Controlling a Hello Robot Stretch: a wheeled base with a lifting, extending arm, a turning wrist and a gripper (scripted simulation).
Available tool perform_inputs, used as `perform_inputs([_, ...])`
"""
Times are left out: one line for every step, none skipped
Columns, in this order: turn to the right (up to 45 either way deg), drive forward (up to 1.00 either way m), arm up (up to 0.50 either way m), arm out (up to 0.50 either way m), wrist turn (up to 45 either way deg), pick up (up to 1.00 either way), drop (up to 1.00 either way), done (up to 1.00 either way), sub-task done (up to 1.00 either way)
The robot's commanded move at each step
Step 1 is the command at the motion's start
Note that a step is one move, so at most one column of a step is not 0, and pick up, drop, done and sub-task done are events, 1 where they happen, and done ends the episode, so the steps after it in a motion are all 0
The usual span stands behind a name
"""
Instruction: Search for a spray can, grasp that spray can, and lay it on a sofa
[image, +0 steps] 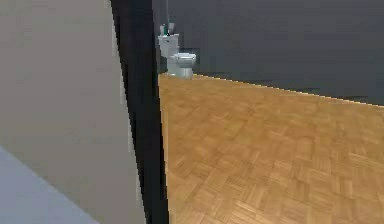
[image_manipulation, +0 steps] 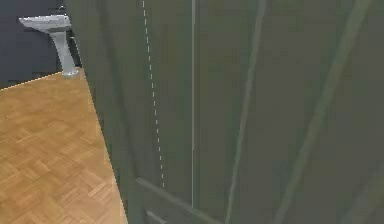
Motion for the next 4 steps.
perform_inputs([30.0,0.0,0.0,0.0,0.0,0.0,0.0,0.0,0.0])
perform_inputs([0.0,0.75,0.0,0.0,0.0,0.0,0.0,0.0,0.0])
perform_inputs([45.0,0.0,0.0,0.0,0.0,0.0,0.0,0.0,0.0])
perform_inputs([12.0,0.0,0.0,0.0,0.0,0.0,0.0,0.0,0.0])
